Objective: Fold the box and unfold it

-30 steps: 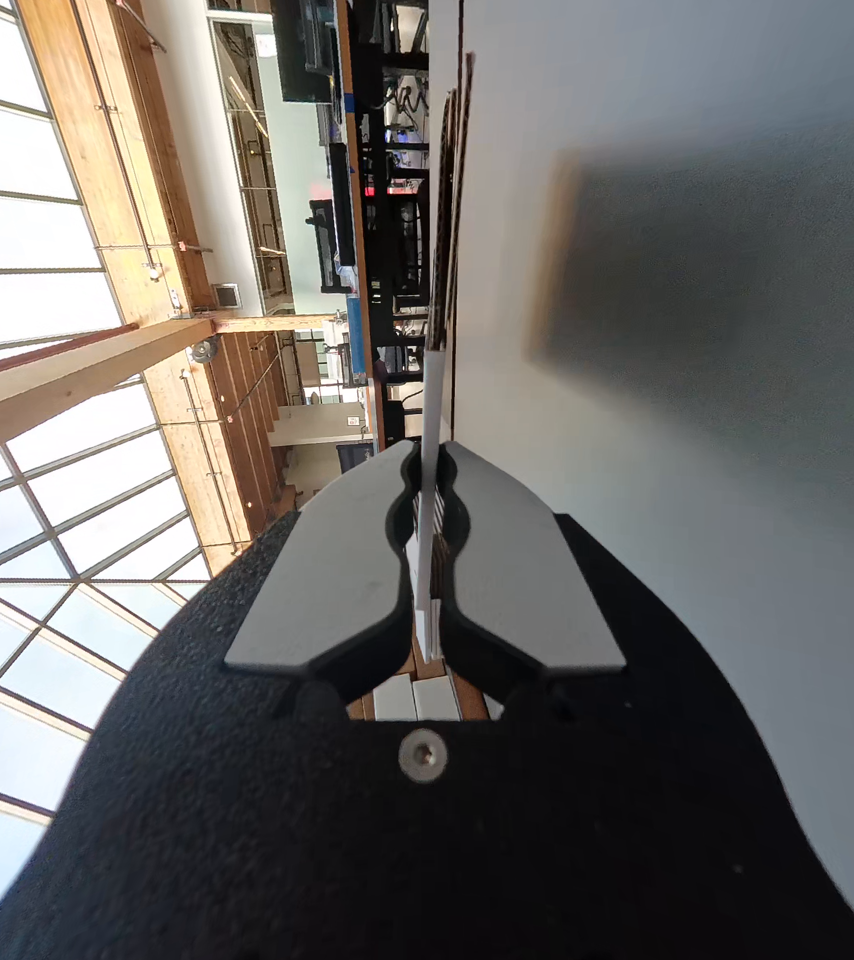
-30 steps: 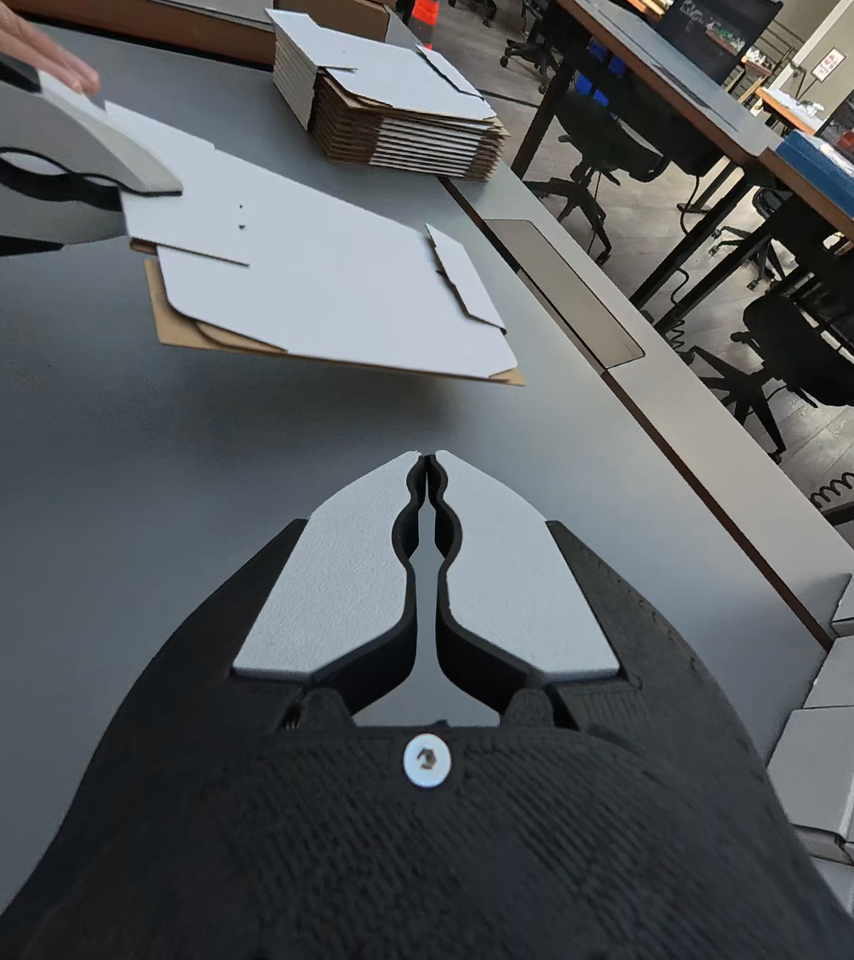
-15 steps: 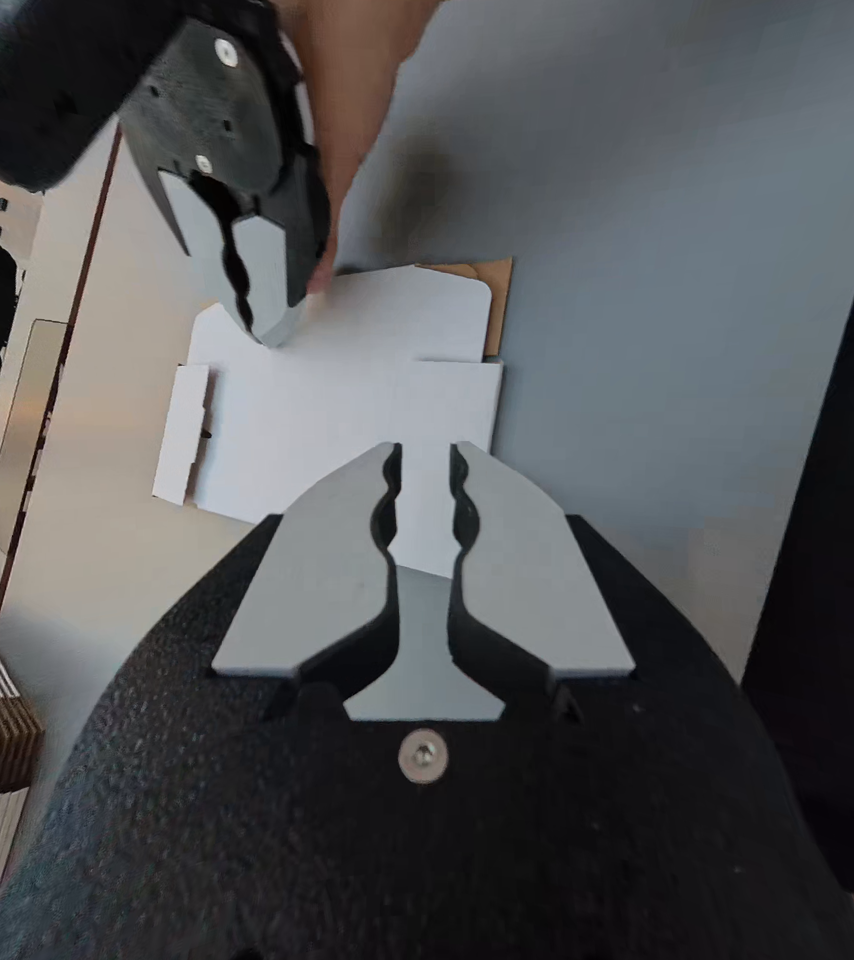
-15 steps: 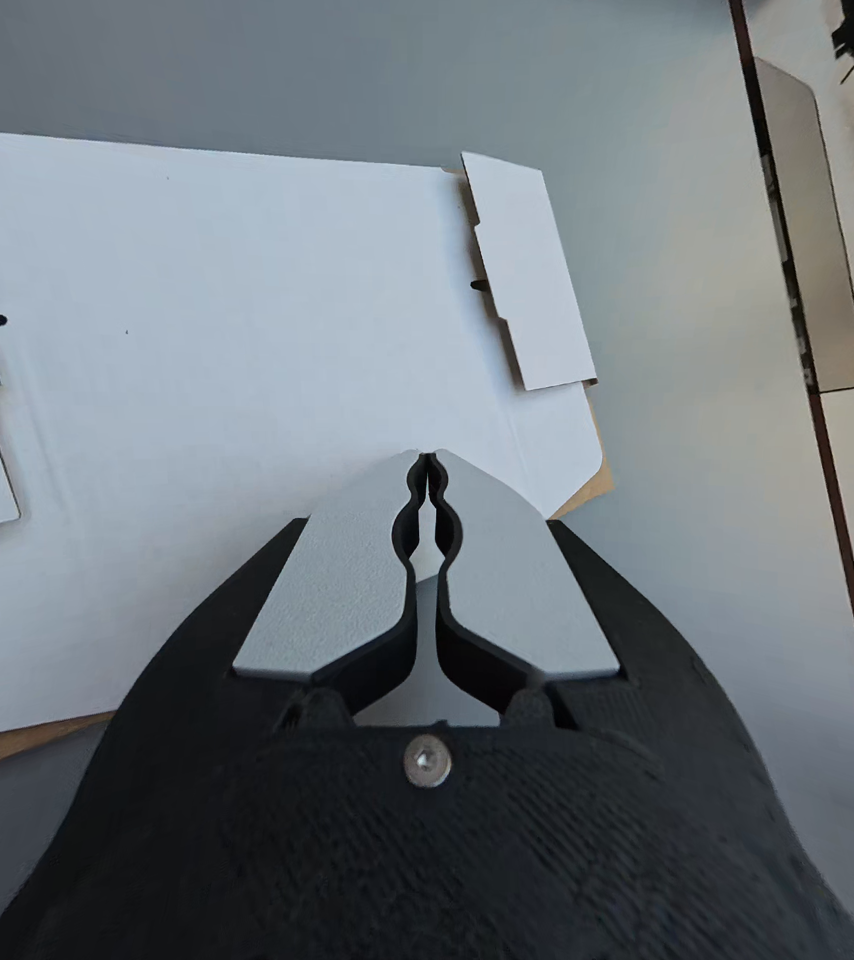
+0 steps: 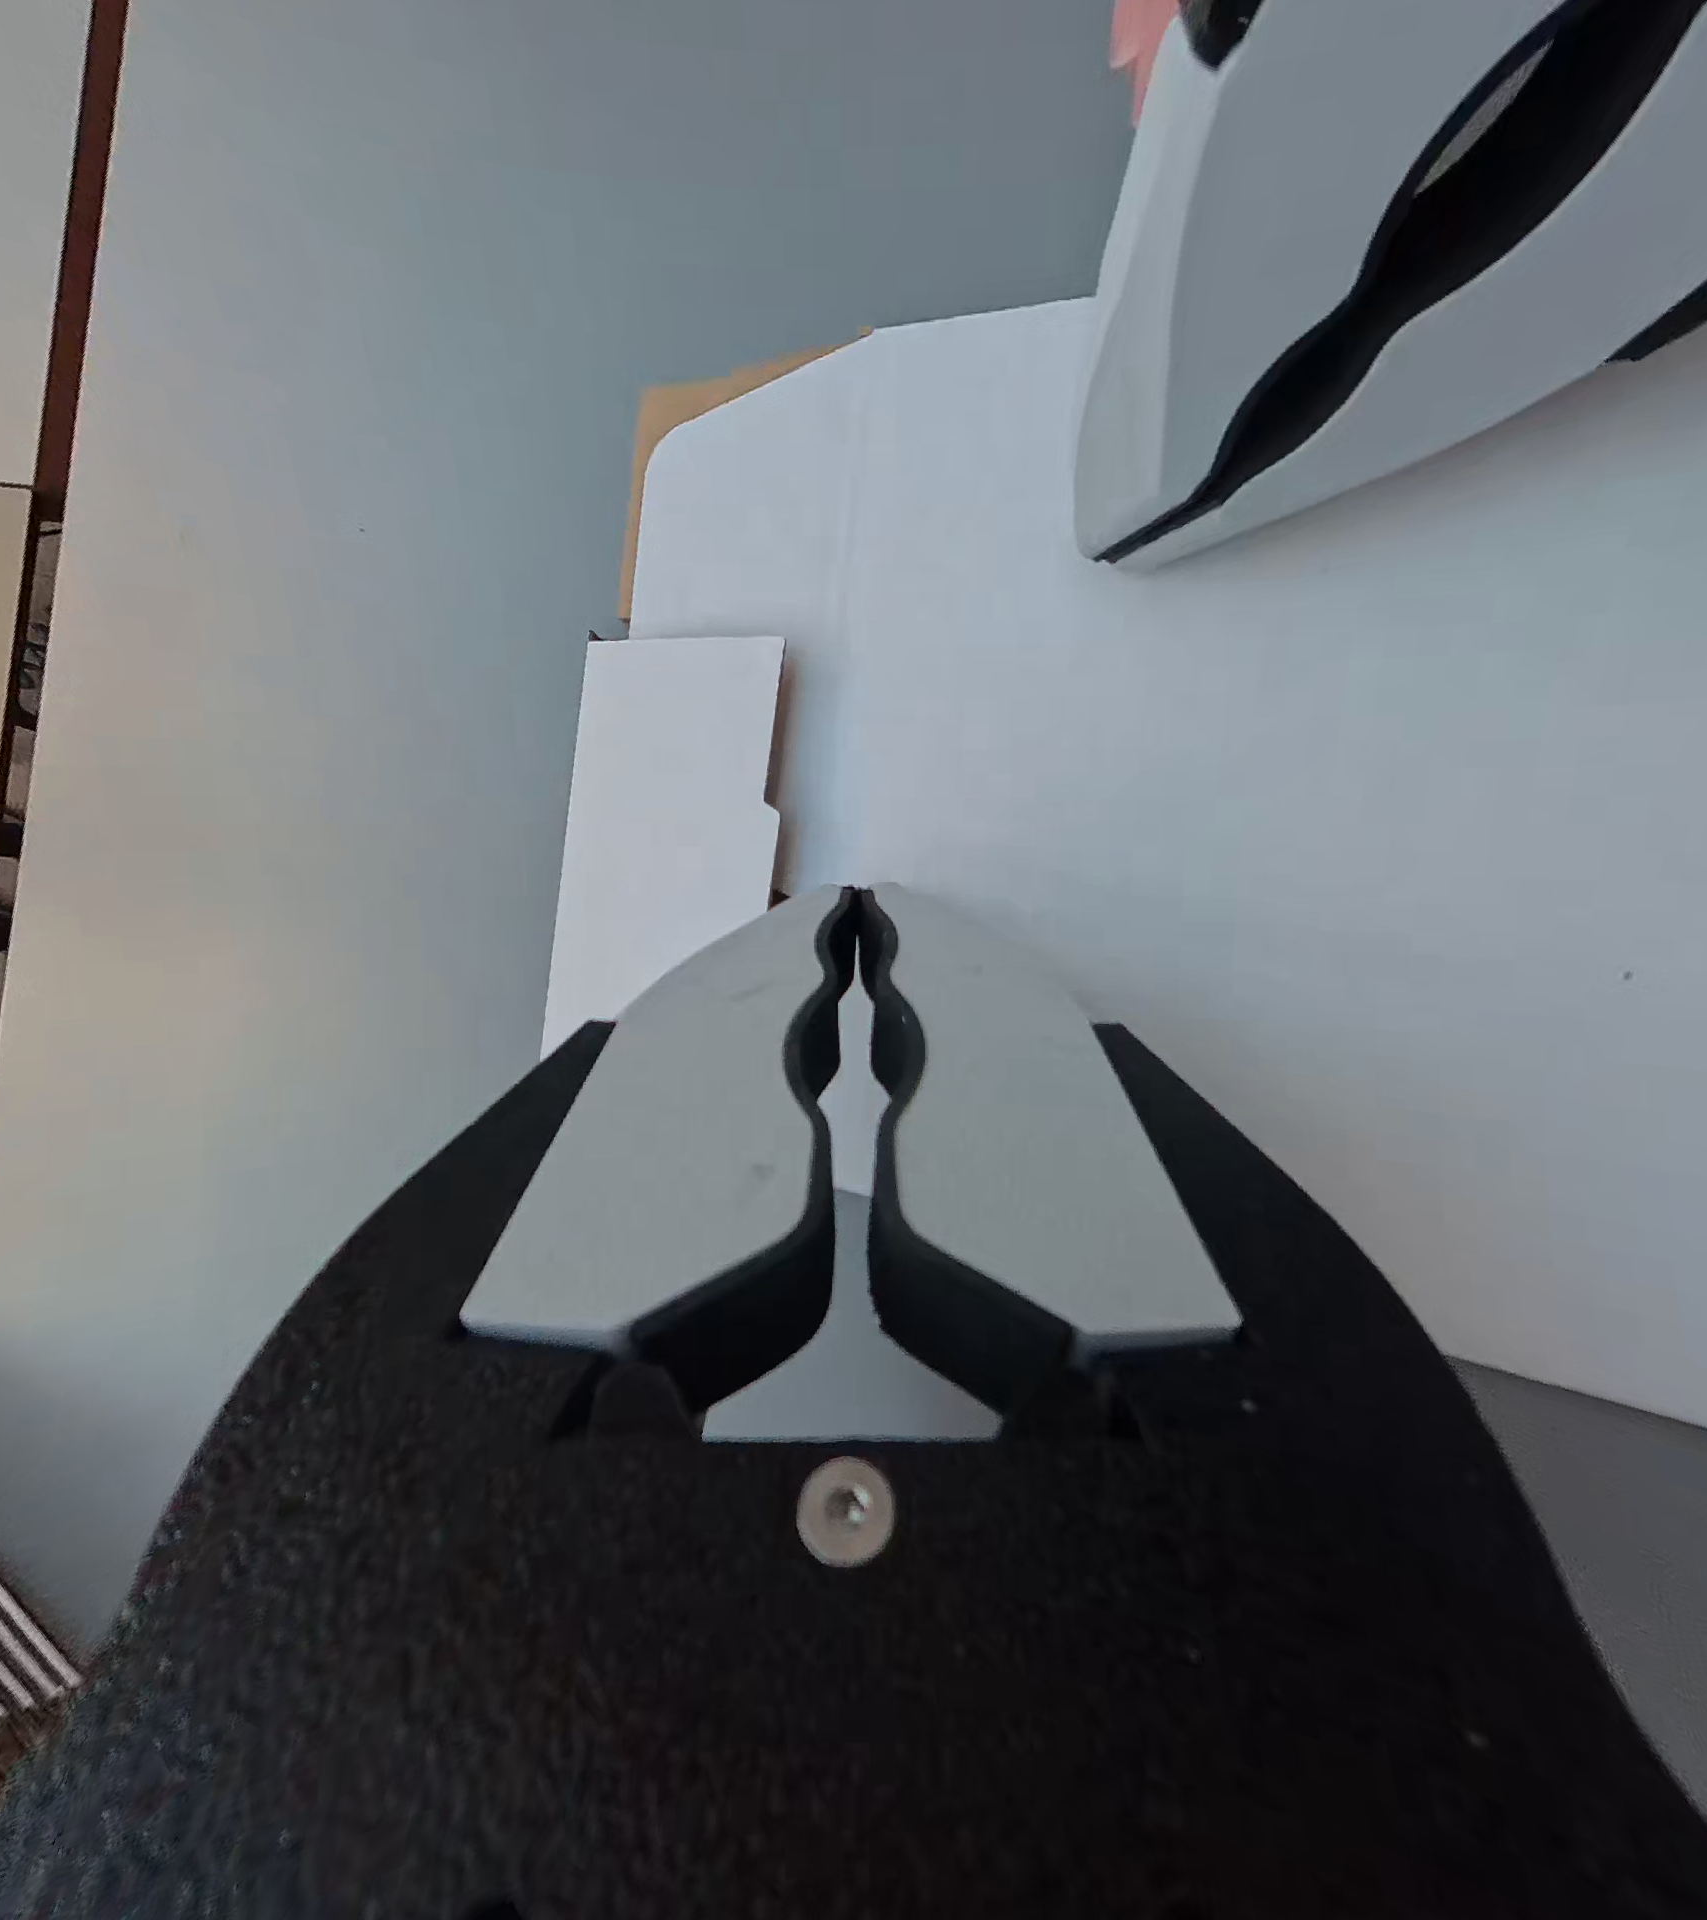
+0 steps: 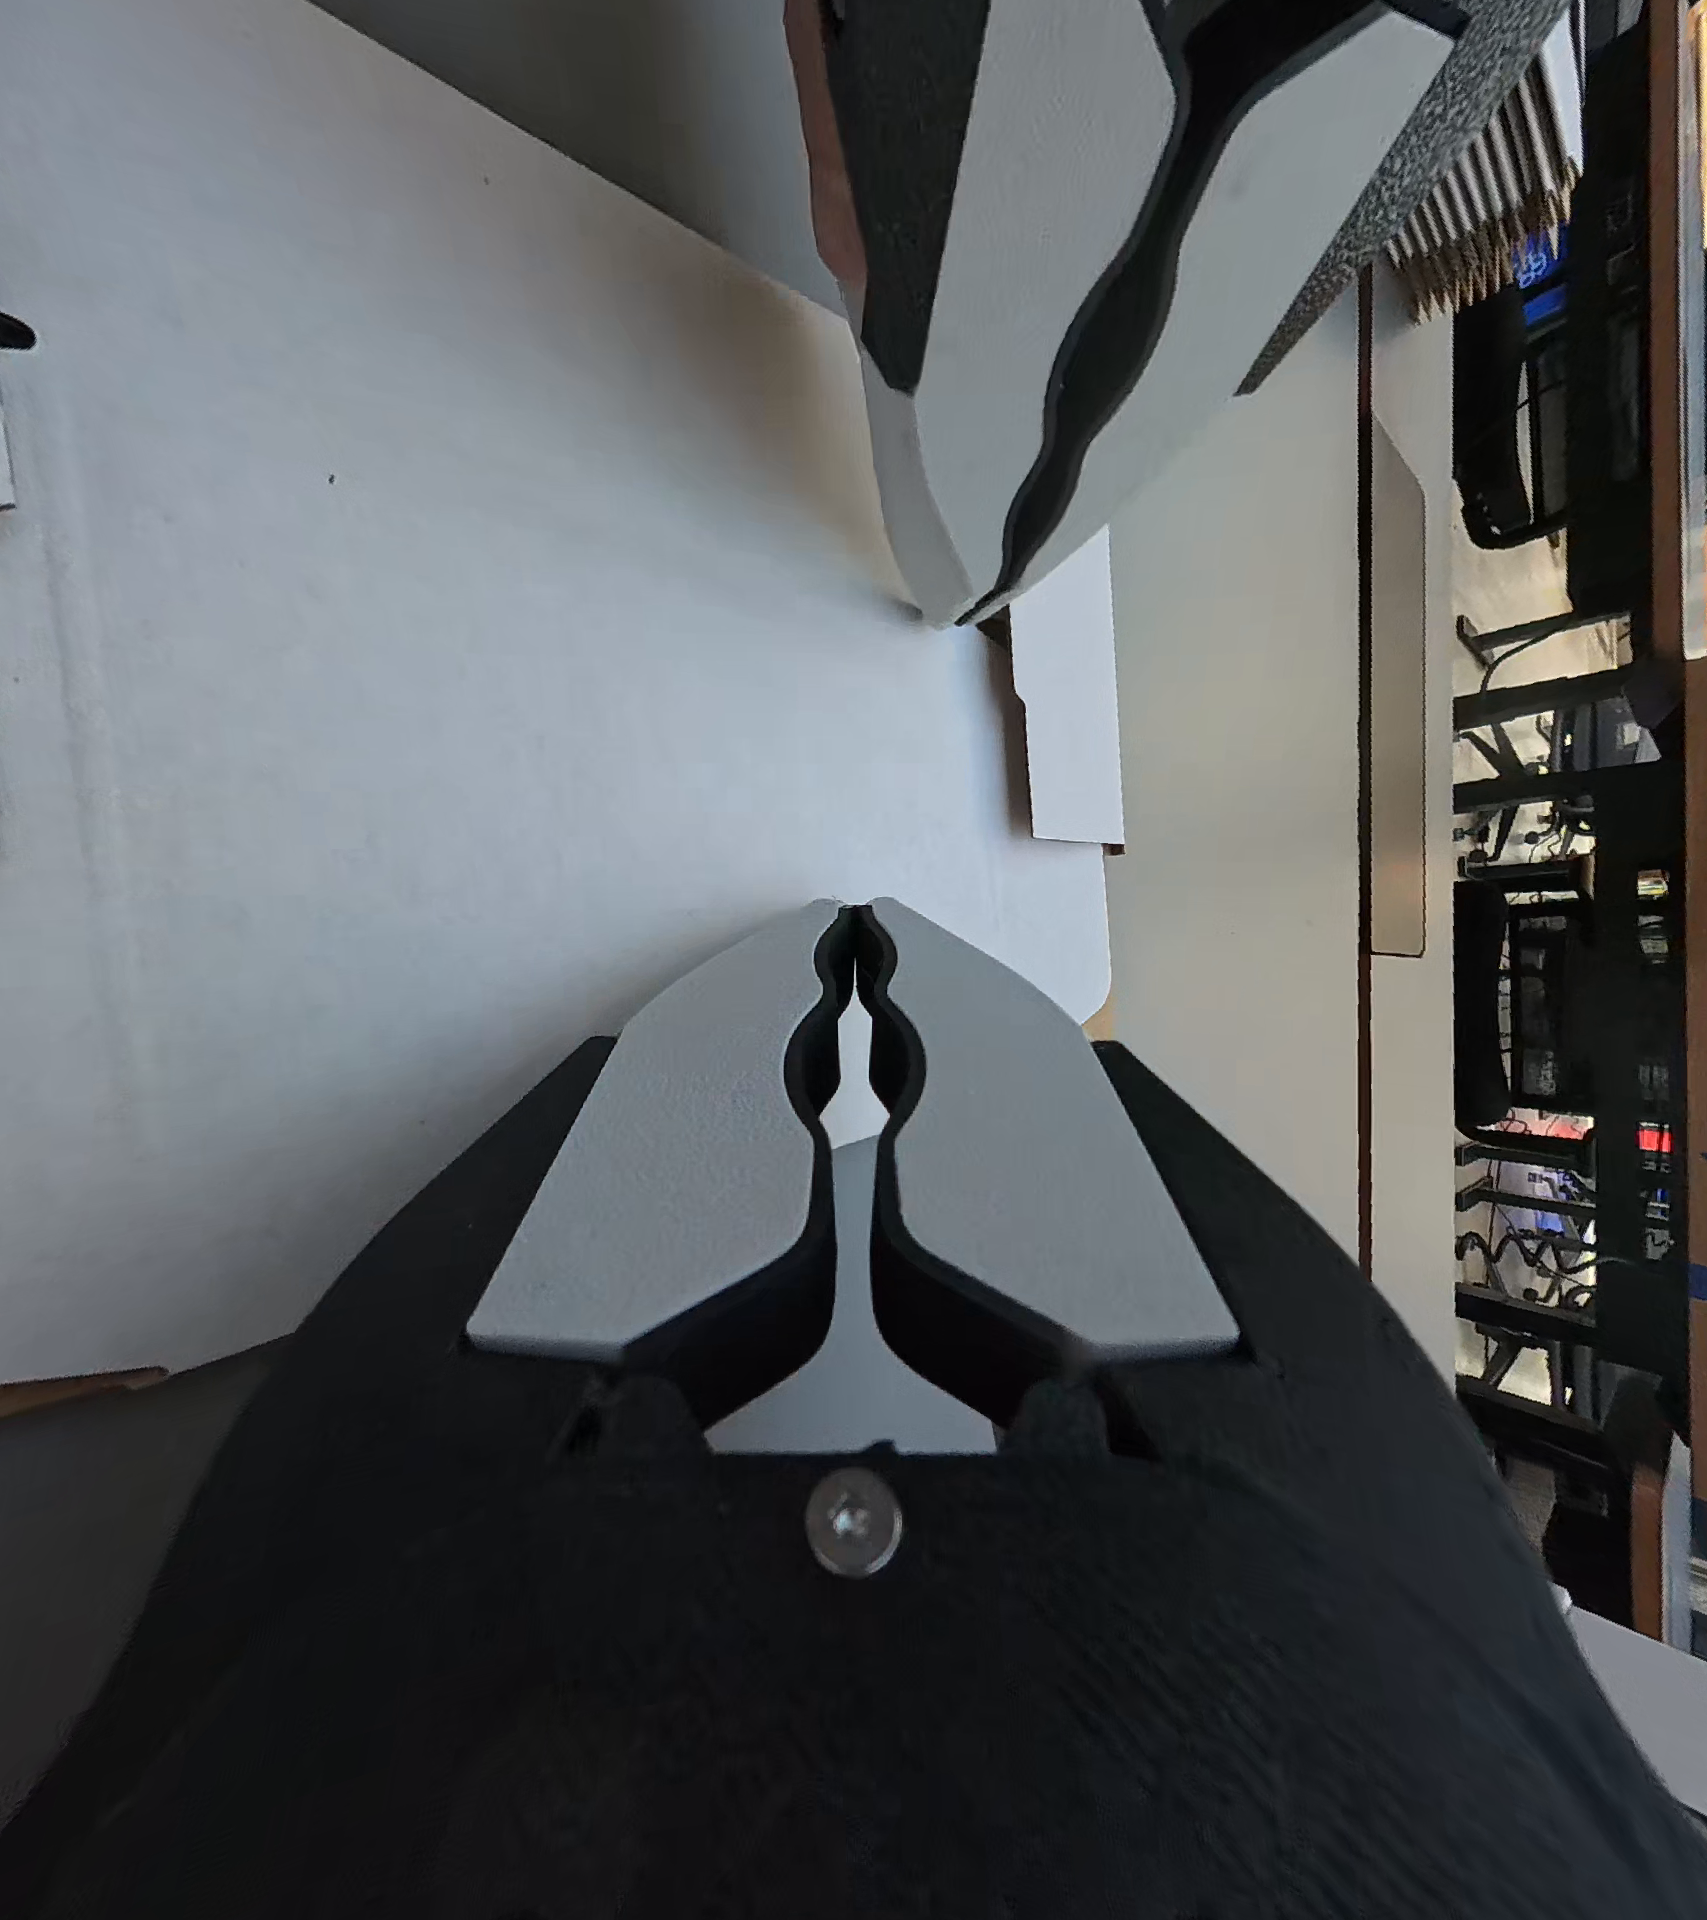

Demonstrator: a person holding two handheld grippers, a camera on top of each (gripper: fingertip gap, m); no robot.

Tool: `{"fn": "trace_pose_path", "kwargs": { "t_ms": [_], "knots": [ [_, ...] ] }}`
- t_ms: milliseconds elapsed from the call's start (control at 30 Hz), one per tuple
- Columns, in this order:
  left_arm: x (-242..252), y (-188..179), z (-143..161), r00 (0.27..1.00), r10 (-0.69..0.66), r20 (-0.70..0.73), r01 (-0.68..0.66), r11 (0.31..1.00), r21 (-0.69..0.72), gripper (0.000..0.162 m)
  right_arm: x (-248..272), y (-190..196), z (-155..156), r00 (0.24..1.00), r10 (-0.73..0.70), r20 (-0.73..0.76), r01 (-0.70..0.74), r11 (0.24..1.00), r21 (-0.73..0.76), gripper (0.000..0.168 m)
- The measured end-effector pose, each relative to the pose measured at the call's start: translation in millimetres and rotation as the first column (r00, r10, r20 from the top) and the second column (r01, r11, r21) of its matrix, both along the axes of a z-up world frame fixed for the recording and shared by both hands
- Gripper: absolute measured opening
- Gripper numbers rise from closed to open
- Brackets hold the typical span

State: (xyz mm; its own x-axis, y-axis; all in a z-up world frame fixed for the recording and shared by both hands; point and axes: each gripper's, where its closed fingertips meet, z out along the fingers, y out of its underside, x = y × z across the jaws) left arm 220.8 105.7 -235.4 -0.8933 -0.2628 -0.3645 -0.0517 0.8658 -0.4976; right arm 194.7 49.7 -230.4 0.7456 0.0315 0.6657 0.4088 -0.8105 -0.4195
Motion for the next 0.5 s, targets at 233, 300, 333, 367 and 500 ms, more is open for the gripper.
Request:
{"fn": "trace_pose_path", "kwargs": {
  "t_ms": [233, 300, 333, 367, 500],
  "knots": [
    [15.8, -3.8, 2.7, 0.994, -0.010, 0.105, 0.003, 0.998, 0.067, 0.000, -1.0, 0.4, 0.2, 0.997, 0.044, 0.057, -0.042, 0.999, -0.034, 0.000],
    [20.1, -5.2, 8.4, 0.984, -0.008, 0.178, -0.007, 0.997, 0.082, 0.000, -1.2, 0.4, 0.2, 0.998, 0.045, 0.051, -0.044, 0.999, -0.032, 0.000],
    [22.3, -5.7, 12.0, 0.979, -0.001, 0.204, -0.017, 0.996, 0.085, 0.000, -1.2, 0.5, 0.2, 0.998, 0.047, 0.051, -0.045, 0.998, -0.033, 0.000],
    [25.7, -6.5, 16.8, 0.974, 0.010, 0.228, -0.029, 0.996, 0.081, 0.000, -1.3, 0.5, 0.1, 0.997, 0.049, 0.053, -0.047, 0.998, -0.036, 0.000],
    [54.9, -4.3, 36.0, 0.950, 0.067, 0.306, -0.091, 0.994, 0.065, 0.000, -1.5, 0.6, 0.1, 0.997, 0.054, 0.052, -0.052, 0.998, -0.043, 0.000]
  ]
}}
